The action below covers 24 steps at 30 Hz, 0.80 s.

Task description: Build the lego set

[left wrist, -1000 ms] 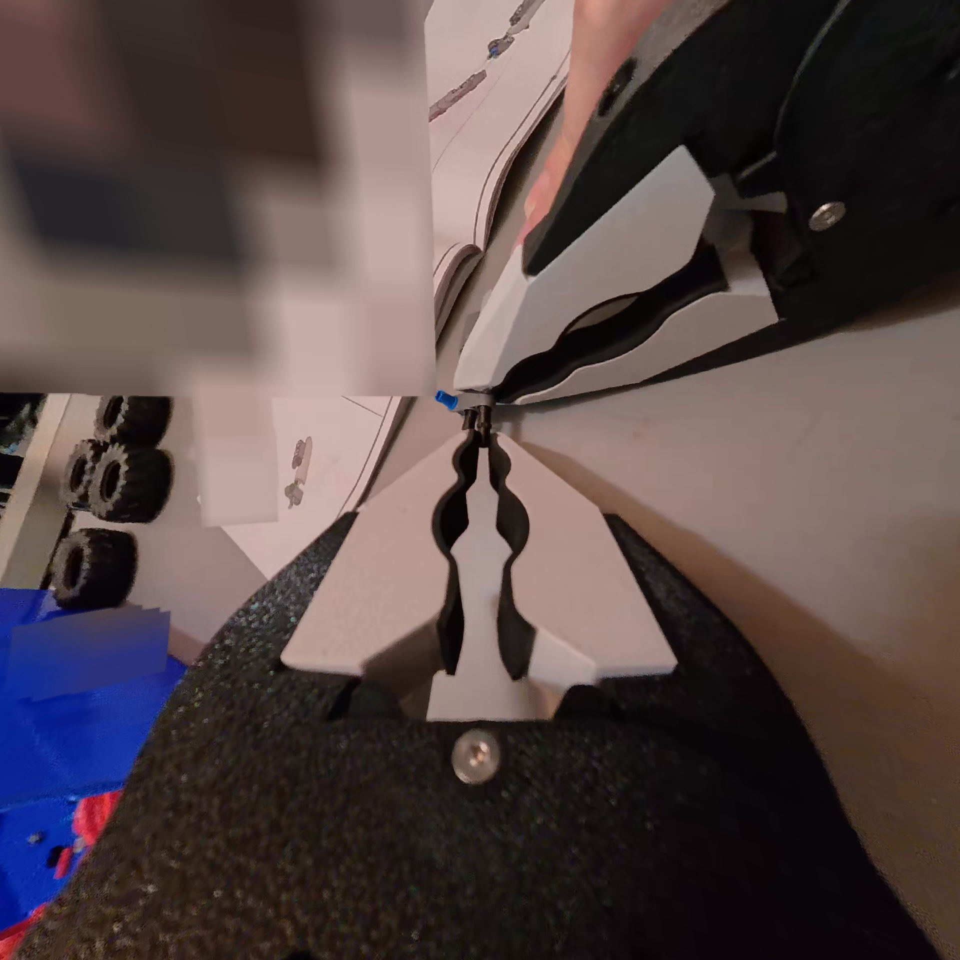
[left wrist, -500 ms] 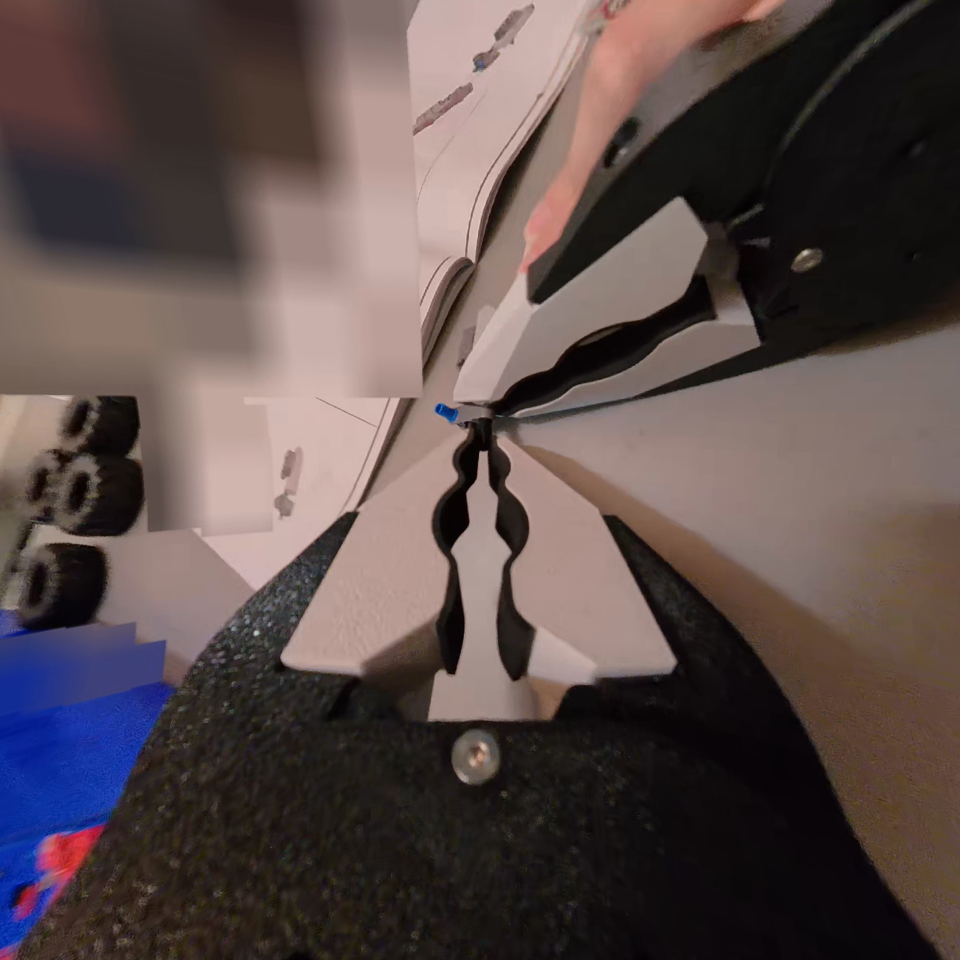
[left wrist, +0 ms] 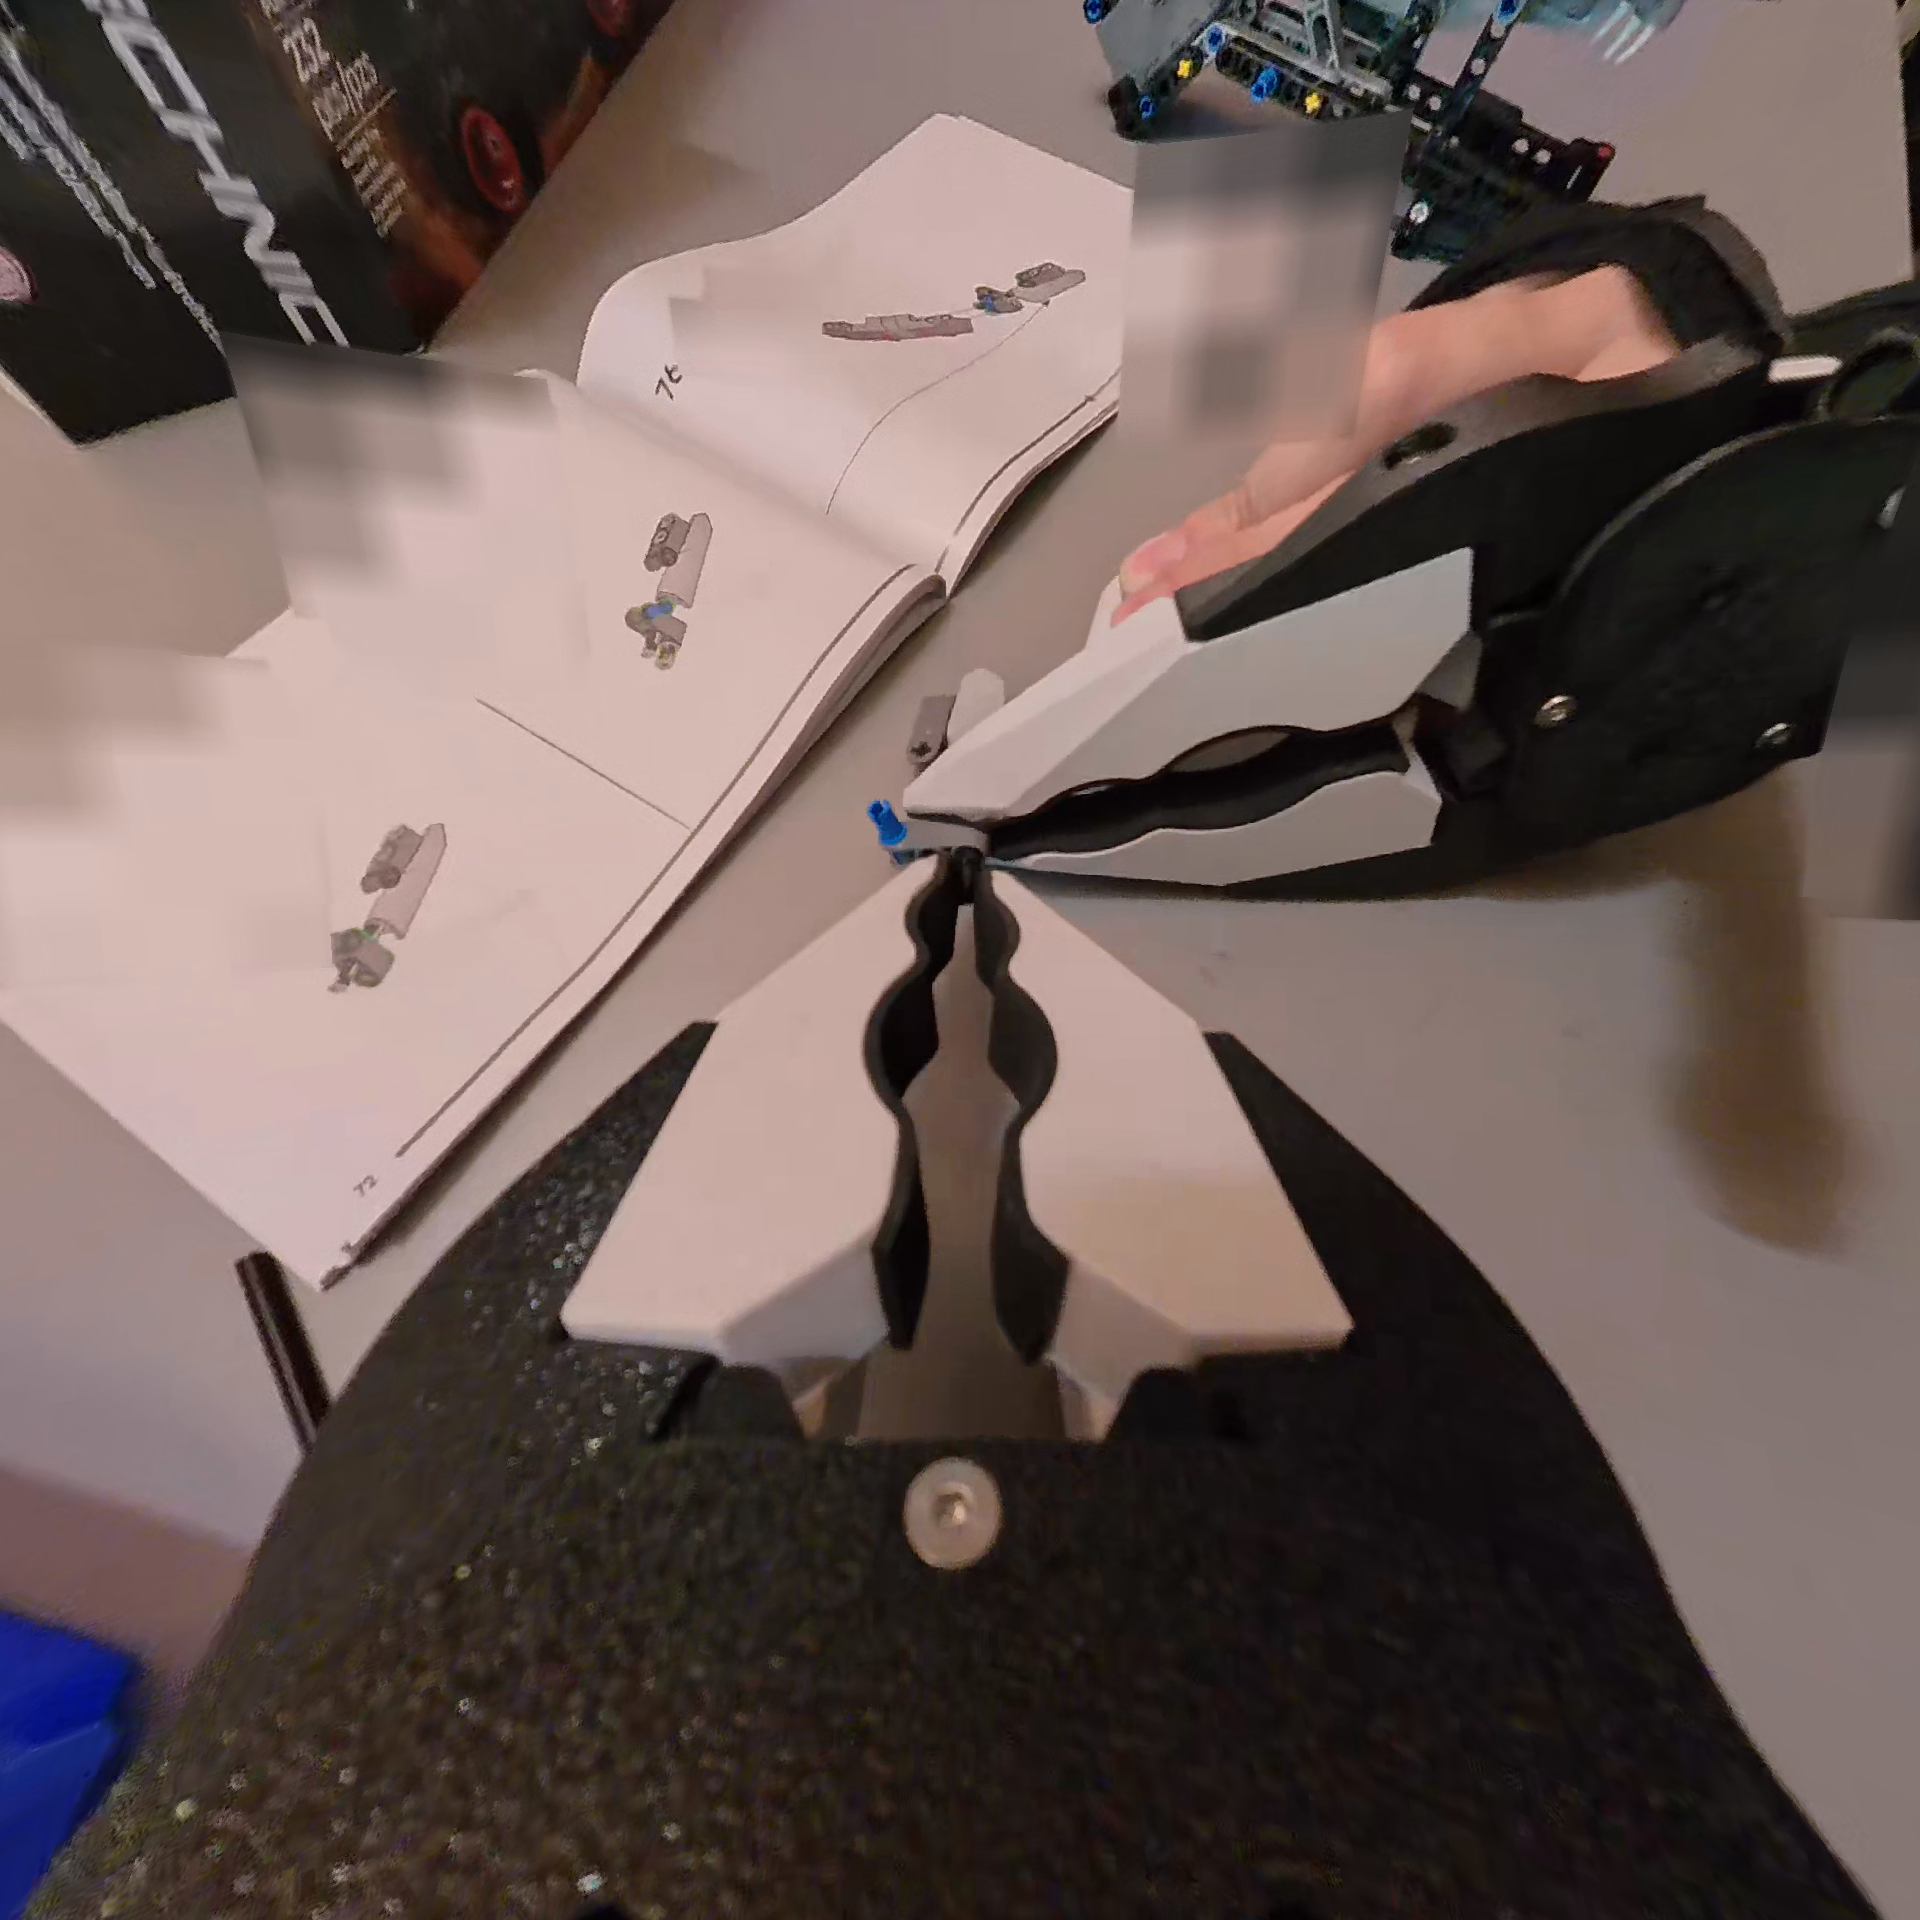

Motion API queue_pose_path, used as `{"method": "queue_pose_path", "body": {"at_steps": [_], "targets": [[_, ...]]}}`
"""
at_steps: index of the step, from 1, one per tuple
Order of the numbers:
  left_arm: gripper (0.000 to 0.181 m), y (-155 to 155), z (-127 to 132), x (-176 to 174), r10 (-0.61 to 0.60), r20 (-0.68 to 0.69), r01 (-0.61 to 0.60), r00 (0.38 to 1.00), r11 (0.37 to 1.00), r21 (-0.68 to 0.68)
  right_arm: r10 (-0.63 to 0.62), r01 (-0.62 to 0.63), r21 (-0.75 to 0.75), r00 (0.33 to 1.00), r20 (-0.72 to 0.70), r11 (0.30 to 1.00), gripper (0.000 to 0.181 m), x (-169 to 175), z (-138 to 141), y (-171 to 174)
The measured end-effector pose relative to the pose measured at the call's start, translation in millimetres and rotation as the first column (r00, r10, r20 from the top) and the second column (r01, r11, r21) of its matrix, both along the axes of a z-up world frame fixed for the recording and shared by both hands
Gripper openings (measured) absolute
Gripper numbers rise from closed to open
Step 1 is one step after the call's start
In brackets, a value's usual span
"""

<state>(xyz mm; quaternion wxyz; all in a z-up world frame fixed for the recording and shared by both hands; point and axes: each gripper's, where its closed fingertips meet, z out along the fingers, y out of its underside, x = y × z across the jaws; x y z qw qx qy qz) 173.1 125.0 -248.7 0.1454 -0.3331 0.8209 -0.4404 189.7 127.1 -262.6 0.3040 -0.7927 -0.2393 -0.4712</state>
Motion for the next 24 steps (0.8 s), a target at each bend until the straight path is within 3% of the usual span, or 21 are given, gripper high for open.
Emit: {"method": "queue_pose_path", "body": {"at_steps": [3,7,10,17,24], "targets": [[0.000,-2,1,1,-0.040,0.109,0.029,0.993,0.994,0.104,-0.007,0.007,0.000,1.000,-0.008,1.000,0.004,1,0,0],[0.000,1,-4,1,-0.004,0.005,0.004,1.000,0.999,0.037,-0.013,0.013,0.013,0.999,-0.041,1.000,0.005,1,-1,0],[0.001,2,-12,0,0.007,-0.045,-0.004,0.999,0.998,0.064,-0.012,0.014,0.023,0.999,-0.053,1.000,0.005,2,0,0],[0.000,1,-8,1,0.001,0.026,-0.003,1.000,0.996,0.092,-0.008,0.009,0.014,1.000,-0.014,1.000,0.004,1,1,1],[0.000,2,-8,3,-0.053,0.213,-0.033,0.976,0.924,0.380,-0.028,0.029,-0.024,0.998,0.055,0.999,0.005,2,1,0]]}}
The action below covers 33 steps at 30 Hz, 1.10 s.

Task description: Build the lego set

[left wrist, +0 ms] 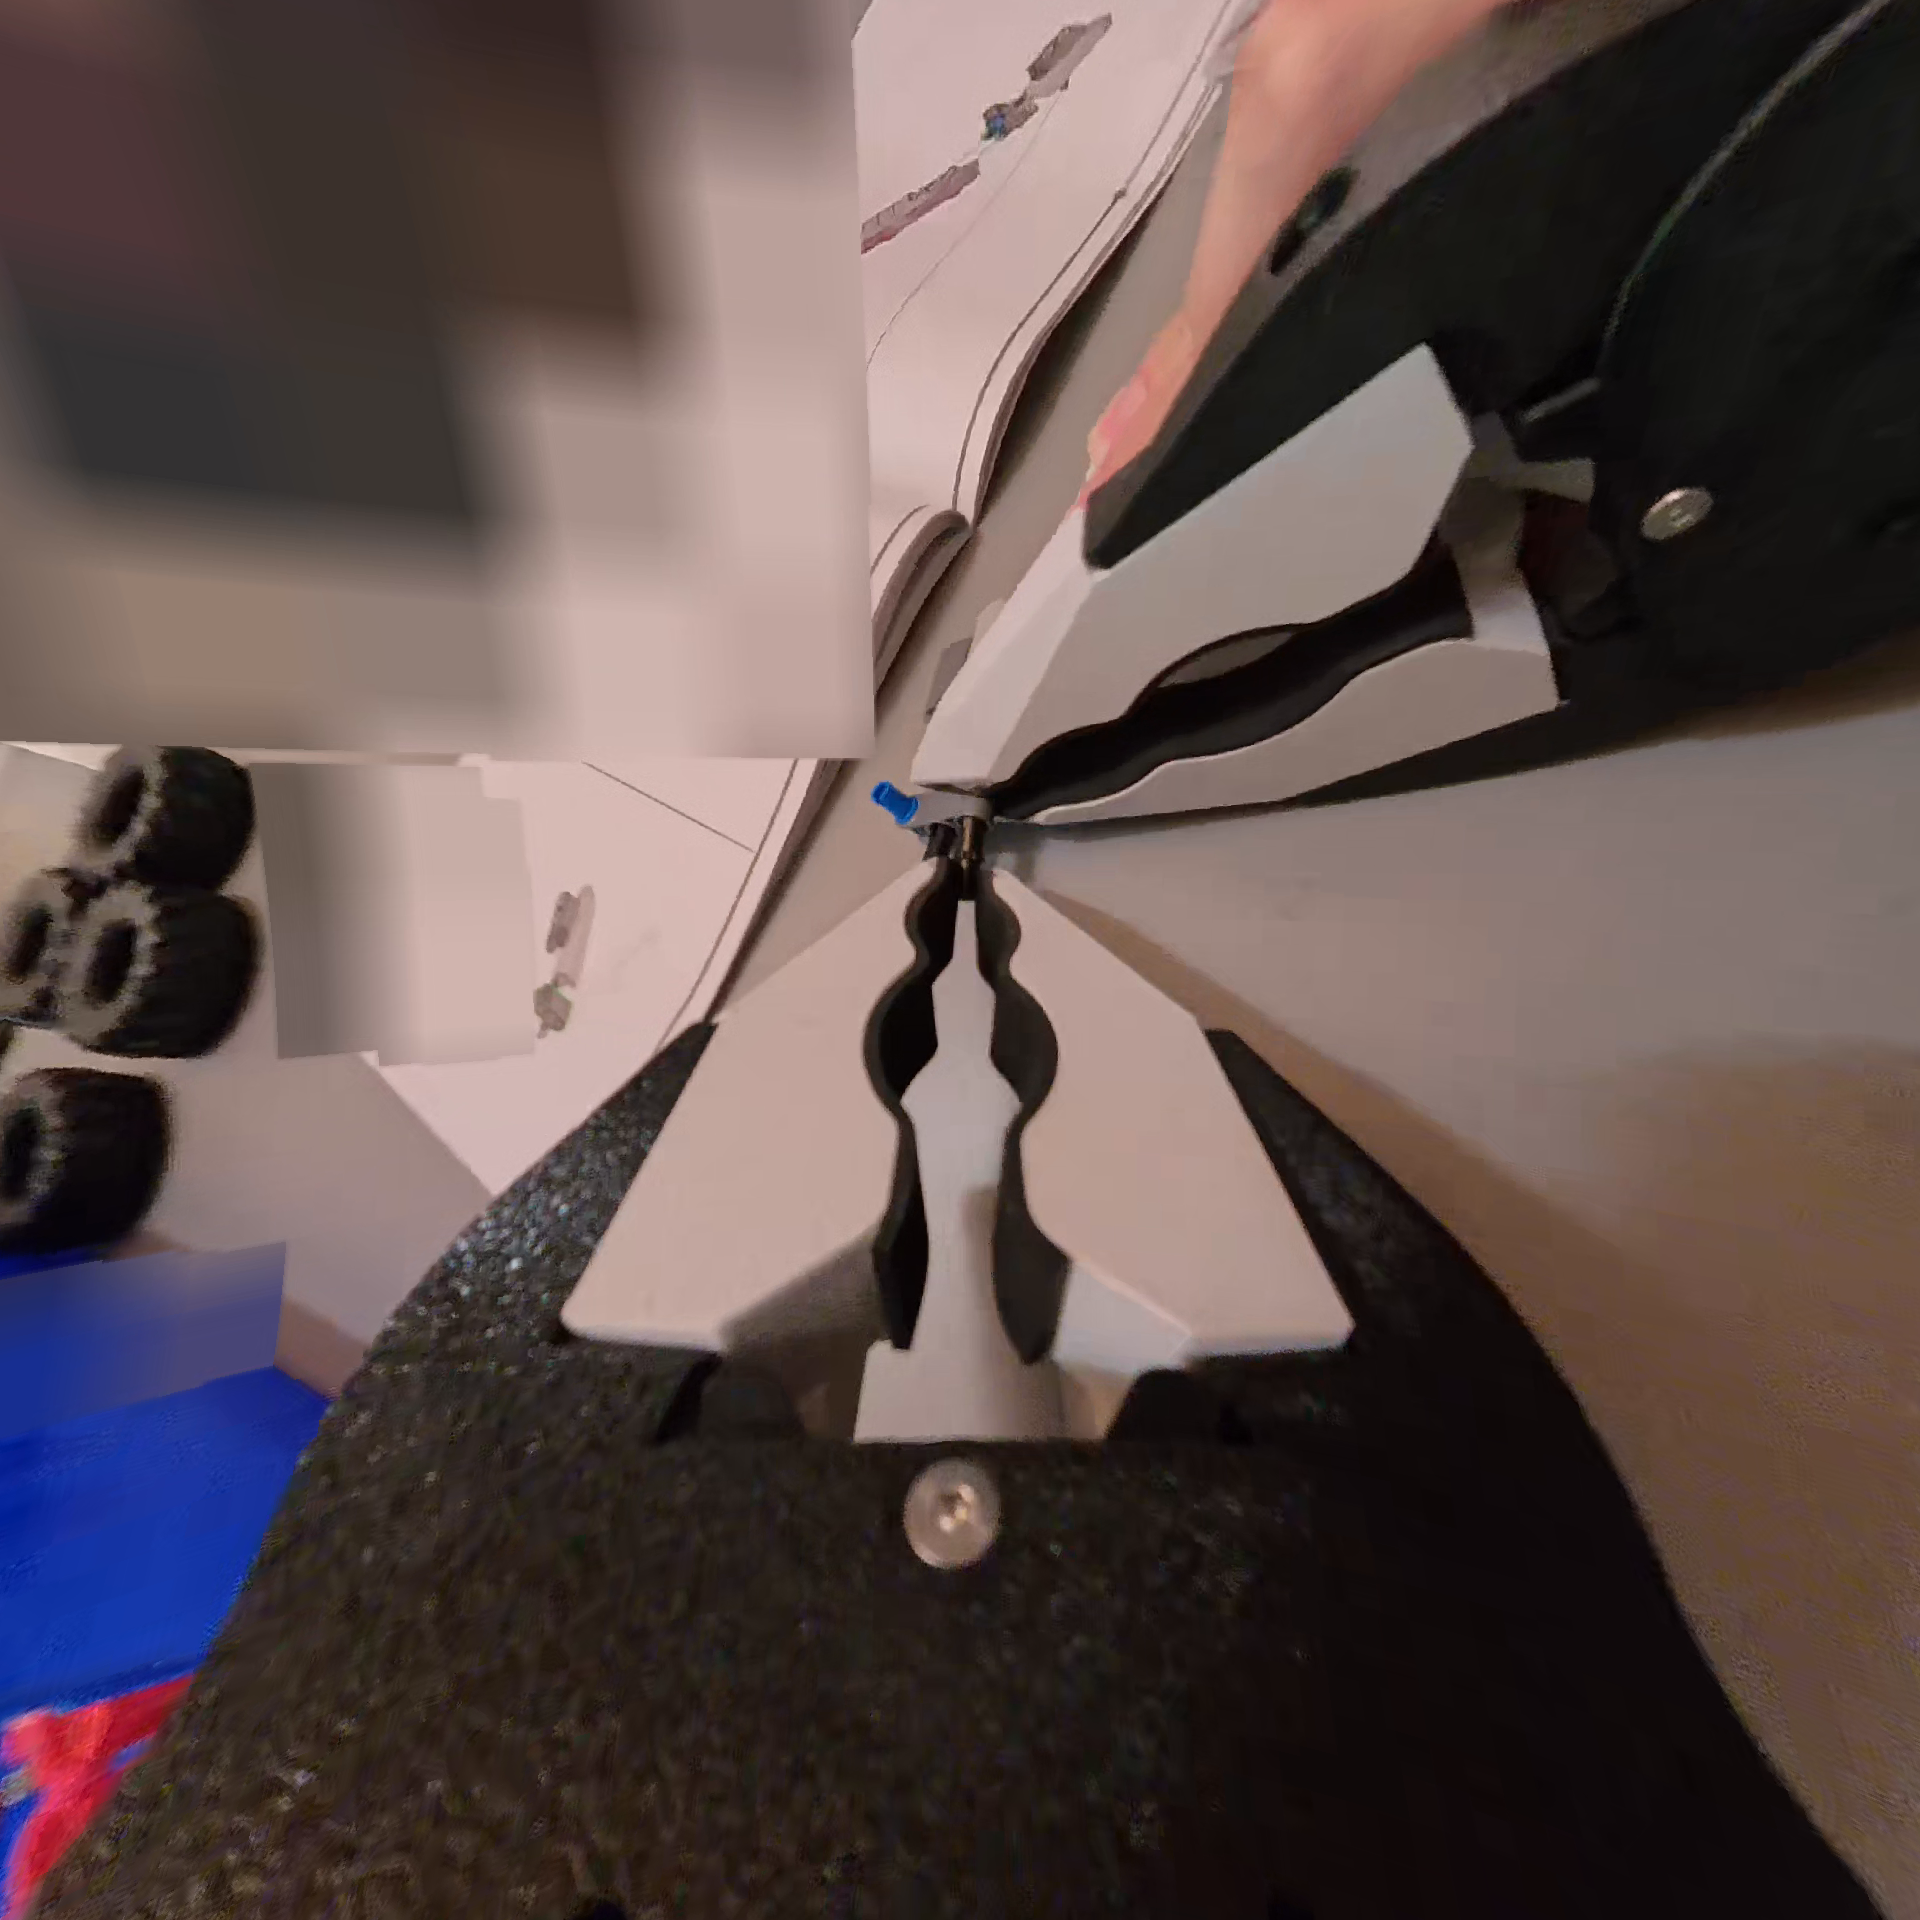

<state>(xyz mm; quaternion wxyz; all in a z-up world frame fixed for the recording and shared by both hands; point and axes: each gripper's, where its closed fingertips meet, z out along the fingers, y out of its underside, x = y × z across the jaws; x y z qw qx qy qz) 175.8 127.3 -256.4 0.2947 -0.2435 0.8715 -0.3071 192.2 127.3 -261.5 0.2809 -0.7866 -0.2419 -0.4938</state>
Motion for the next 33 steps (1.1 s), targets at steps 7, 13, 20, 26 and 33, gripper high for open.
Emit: {"method": "queue_pose_path", "body": {"at_steps": [7,13,20,26,33], "targets": [[0.000,1,0,0,0.016,-0.016,-0.016,1.000,1.000,0.001,-0.012,0.013,-0.024,0.999,0.034,1.000,0.004,-1,-1,0],[0.000,1,-1,2,0.002,0.000,-0.002,1.000,1.000,0.030,-0.019,0.020,-0.025,0.999,0.029,0.999,0.004,-1,-2,0],[0.000,-10,13,1,-0.034,-0.021,0.030,0.999,0.990,-0.138,0.017,-0.017,-0.021,0.999,0.032,1.000,0.004,-7,-1,4],[0.000,-4,21,6,-0.024,-0.013,0.022,1.000,0.983,-0.184,-0.024,0.024,0.010,1.000,-0.017,1.000,0.005,-4,-1,0],[0.000,52,36,-13,0.004,-0.015,-0.009,1.000,0.942,-0.337,-0.009,0.009,0.012,1.000,-0.010,1.000,0.005,-5,-1,1]]}}
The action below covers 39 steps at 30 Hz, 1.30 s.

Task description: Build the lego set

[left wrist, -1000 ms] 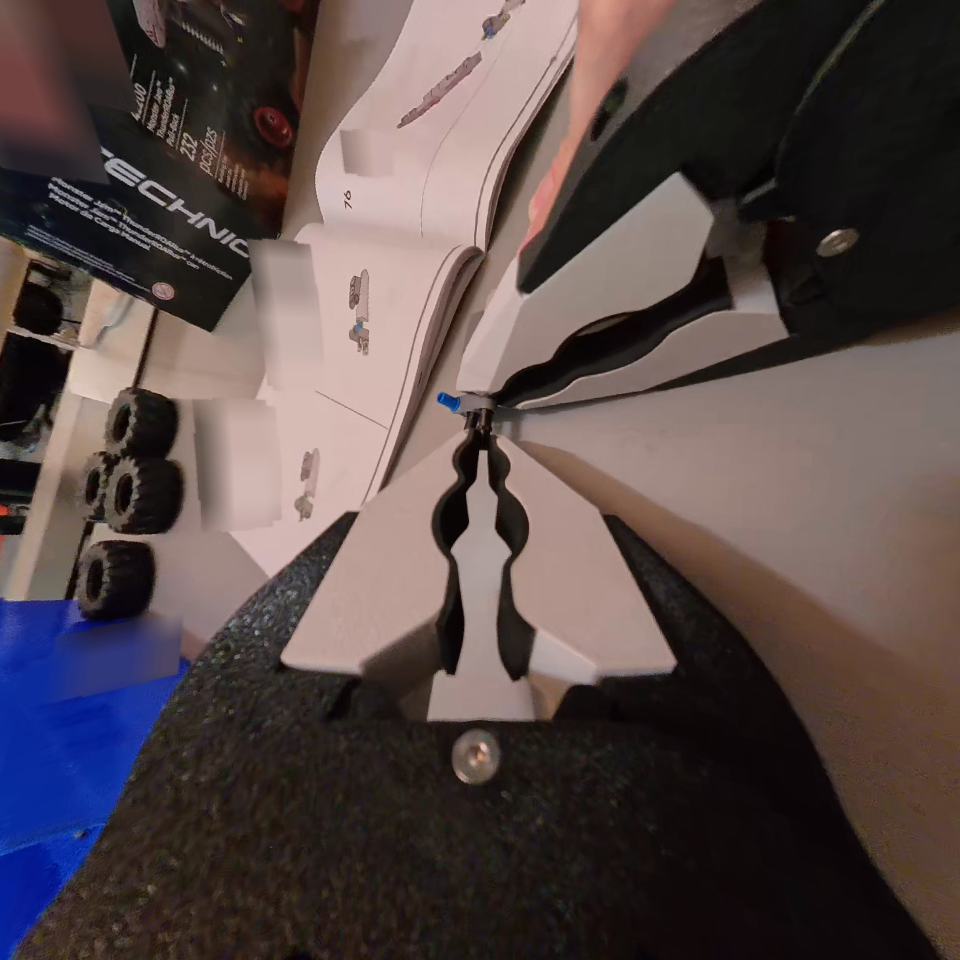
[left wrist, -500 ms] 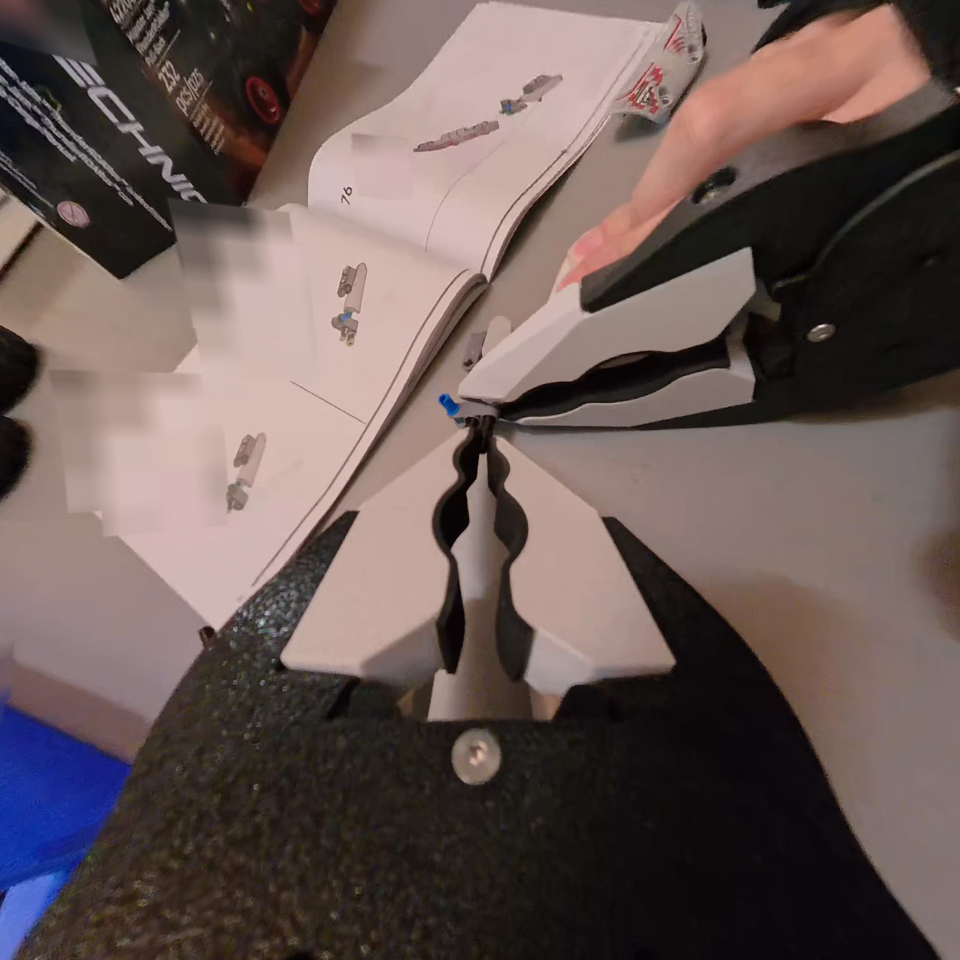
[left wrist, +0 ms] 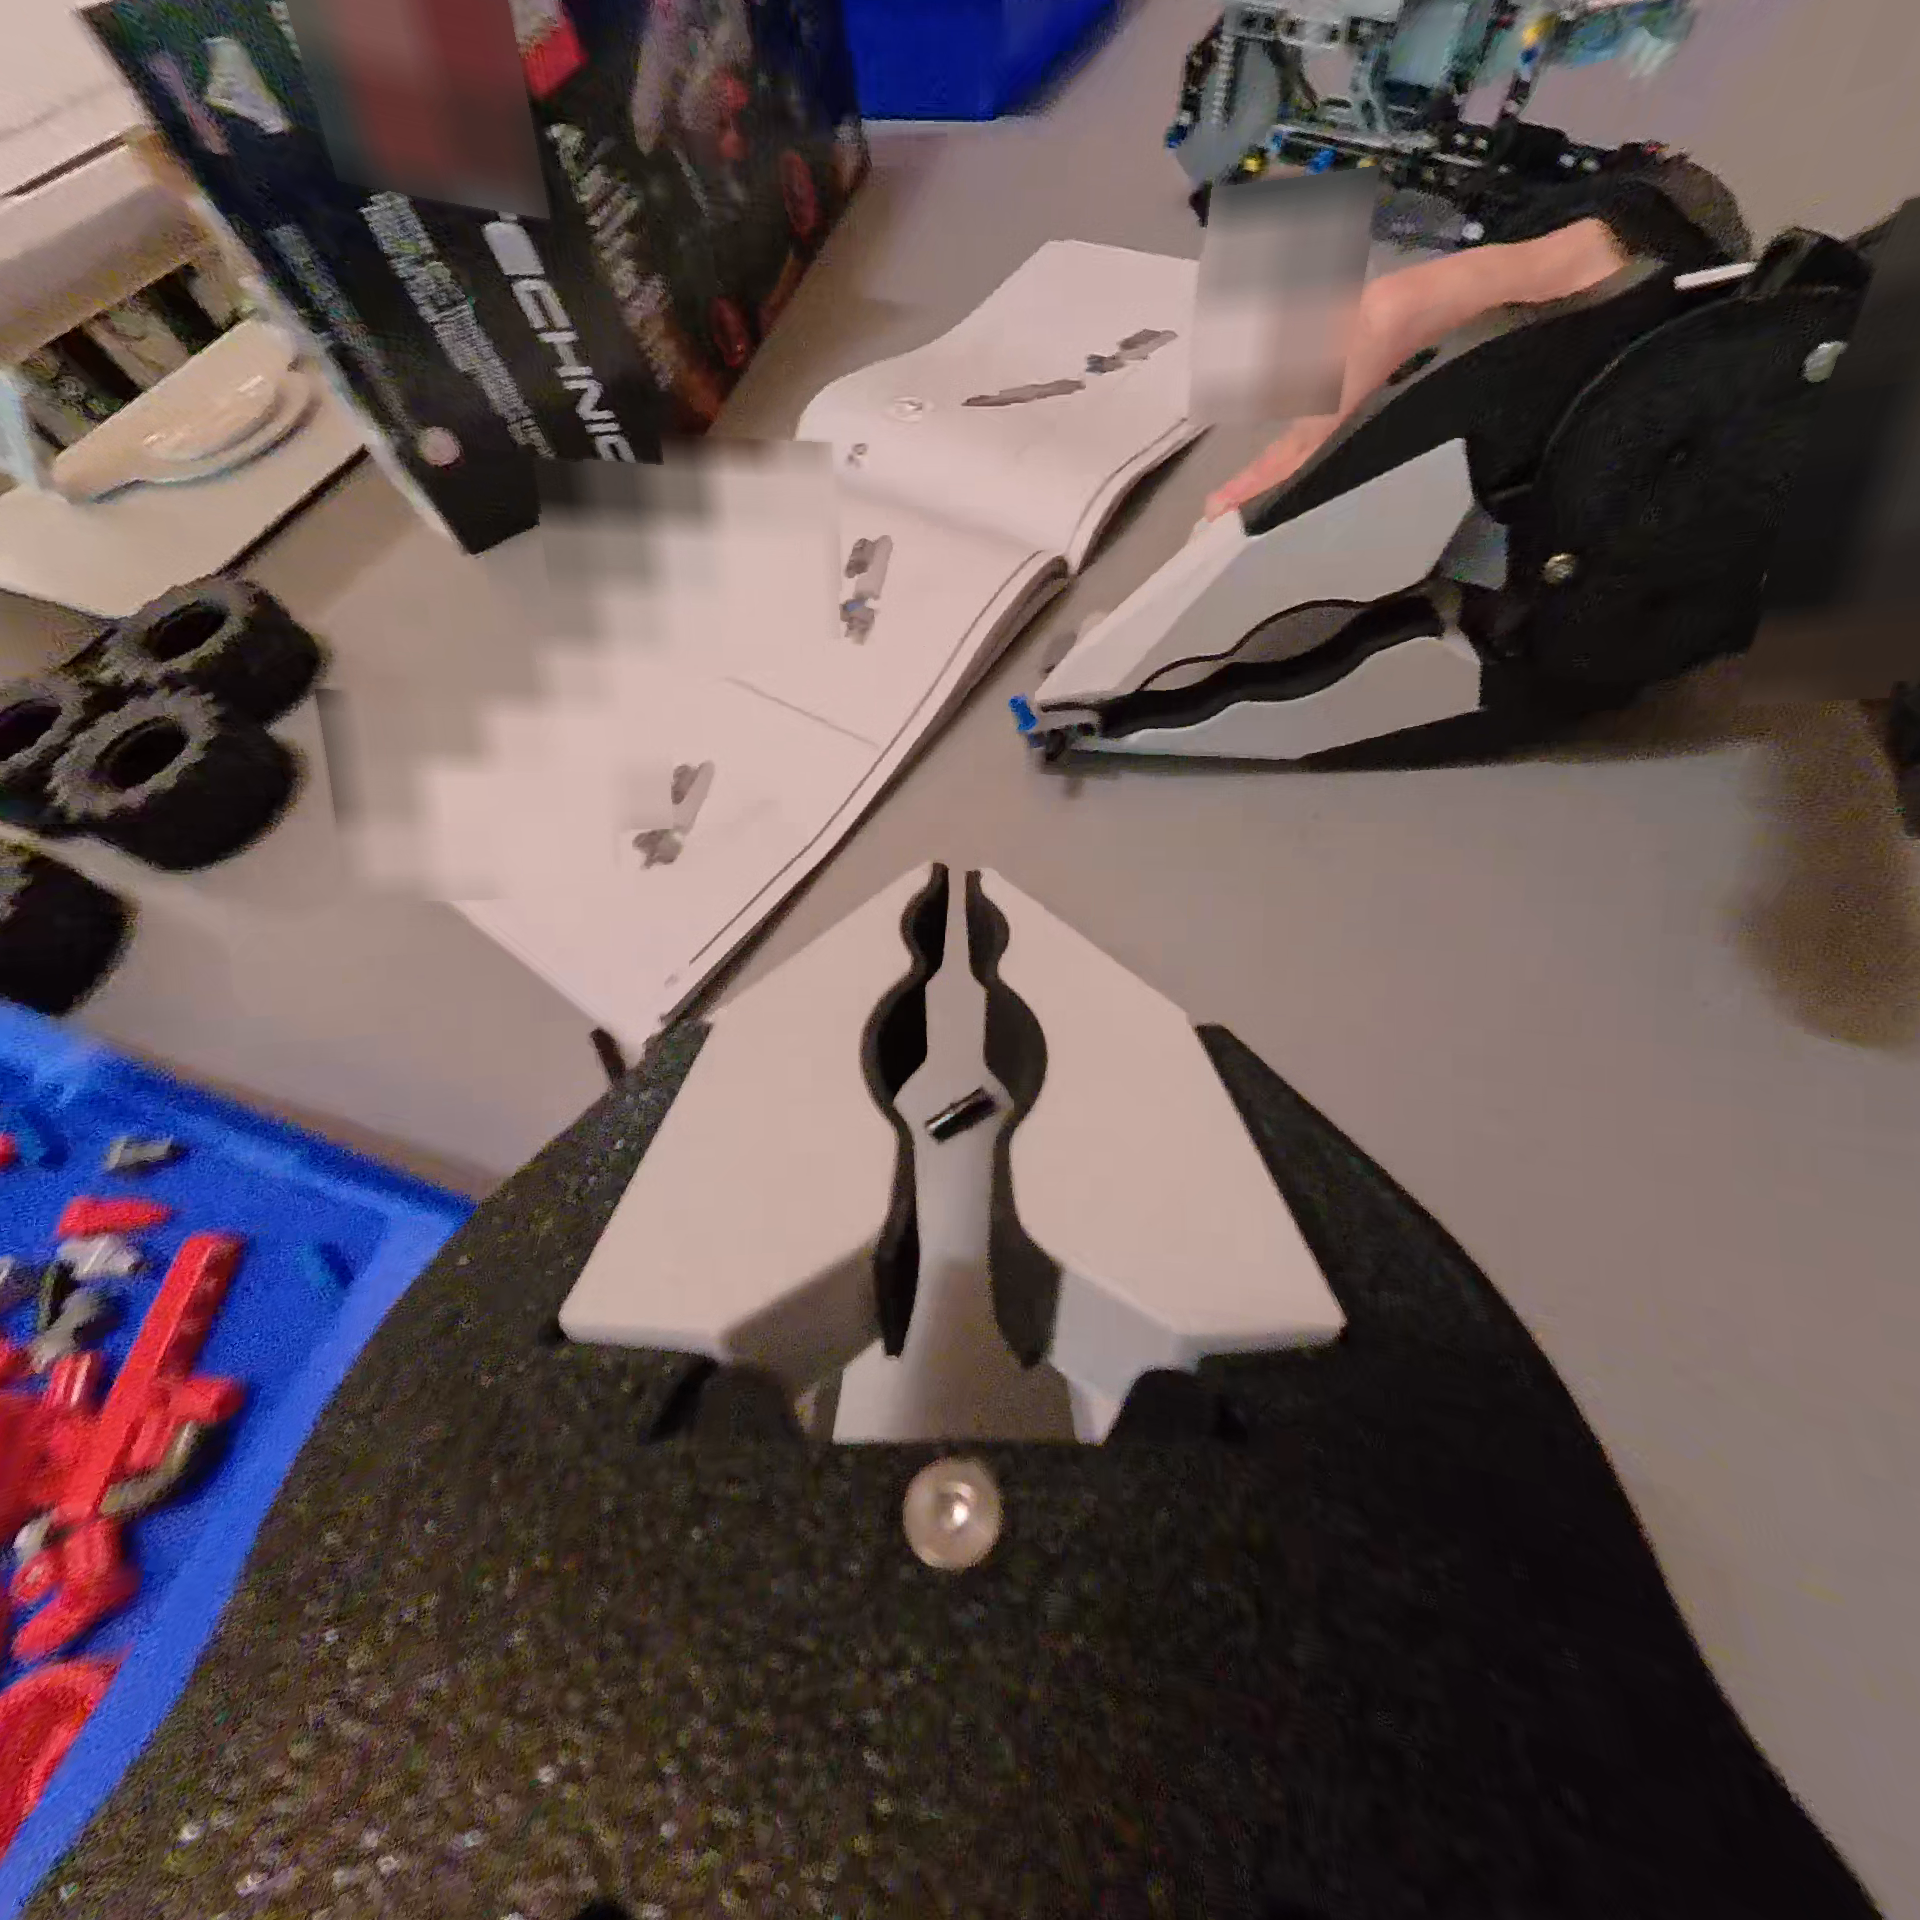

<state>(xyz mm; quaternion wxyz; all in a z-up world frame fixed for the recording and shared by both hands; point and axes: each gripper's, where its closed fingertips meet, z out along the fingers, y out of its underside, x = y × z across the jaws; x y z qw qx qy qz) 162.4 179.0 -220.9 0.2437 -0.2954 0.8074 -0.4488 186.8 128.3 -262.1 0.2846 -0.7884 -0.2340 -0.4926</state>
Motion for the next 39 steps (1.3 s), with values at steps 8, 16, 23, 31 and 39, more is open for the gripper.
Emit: {"method": "queue_pose_path", "body": {"at_steps": [8,16,23,31,39], "targets": [[0.019,51,-27,-32,-0.009,-0.121,0.042,0.993,0.962,0.269,0.009,-0.009,0.001,1.000,0.006,1.000,0.005,-1,1,0],[0.020,36,-48,-27,-0.294,-0.240,0.342,0.925,0.920,0.192,0.016,-0.016,0.005,1.000,0.010,1.000,0.005,0,2,0],[0.002,25,-49,-29,-0.288,-0.281,0.324,0.916,0.942,0.090,0.020,-0.020,0.010,1.000,0.002,1.000,0.005,1,2,0],[0.002,22,-49,-28,-0.251,-0.274,0.275,0.929,0.960,0.055,0.023,-0.023,0.011,1.000,0.001,1.000,0.005,2,2,-1],[0.001,-9,-46,-26,-0.258,-0.137,0.283,0.956,0.934,0.217,0.022,-0.022,0.020,1.000,-0.006,1.000,0.005,4,3,-1]]}}
